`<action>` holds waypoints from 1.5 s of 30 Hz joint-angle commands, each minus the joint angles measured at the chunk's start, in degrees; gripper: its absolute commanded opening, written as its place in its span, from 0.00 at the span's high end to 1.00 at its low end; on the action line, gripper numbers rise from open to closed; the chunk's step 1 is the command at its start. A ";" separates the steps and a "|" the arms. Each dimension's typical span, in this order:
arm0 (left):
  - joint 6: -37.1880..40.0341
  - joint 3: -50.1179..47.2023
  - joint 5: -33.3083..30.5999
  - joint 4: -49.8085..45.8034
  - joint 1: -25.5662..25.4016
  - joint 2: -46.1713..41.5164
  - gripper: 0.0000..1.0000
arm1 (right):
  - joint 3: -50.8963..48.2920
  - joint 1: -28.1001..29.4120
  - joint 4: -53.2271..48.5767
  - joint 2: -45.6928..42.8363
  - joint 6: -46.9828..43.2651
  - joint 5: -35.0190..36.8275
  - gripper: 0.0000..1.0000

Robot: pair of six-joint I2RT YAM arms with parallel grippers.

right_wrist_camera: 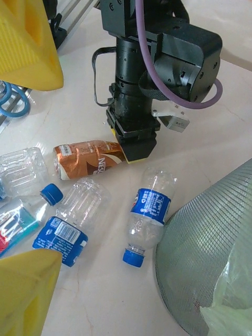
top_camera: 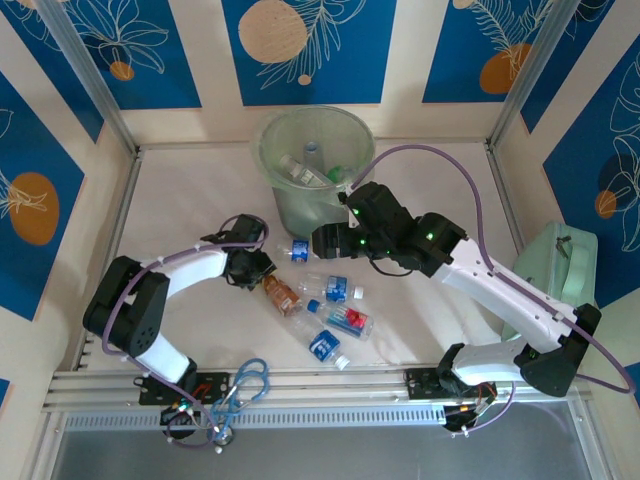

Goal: Put the plastic bottles in the bin

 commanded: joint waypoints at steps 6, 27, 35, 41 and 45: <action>2.29 2.68 -1.62 0.51 1.32 -8.31 0.69 | 0.32 -0.14 0.26 -2.11 1.35 -0.27 0.21; -5.58 0.80 11.08 21.64 9.85 -34.03 0.79 | 3.26 -0.89 11.96 -0.77 6.99 -22.78 0.13; -16.58 -4.60 17.70 47.63 9.98 -33.53 0.80 | 5.54 -1.62 14.38 3.24 8.48 -27.59 0.07; -20.20 -5.15 21.48 57.27 9.99 -31.27 0.82 | 7.73 -2.43 12.93 5.16 7.26 -27.29 0.05; -22.58 -6.23 23.57 67.89 9.98 -29.37 0.83 | 7.28 -3.85 16.66 5.65 8.79 -32.55 0.04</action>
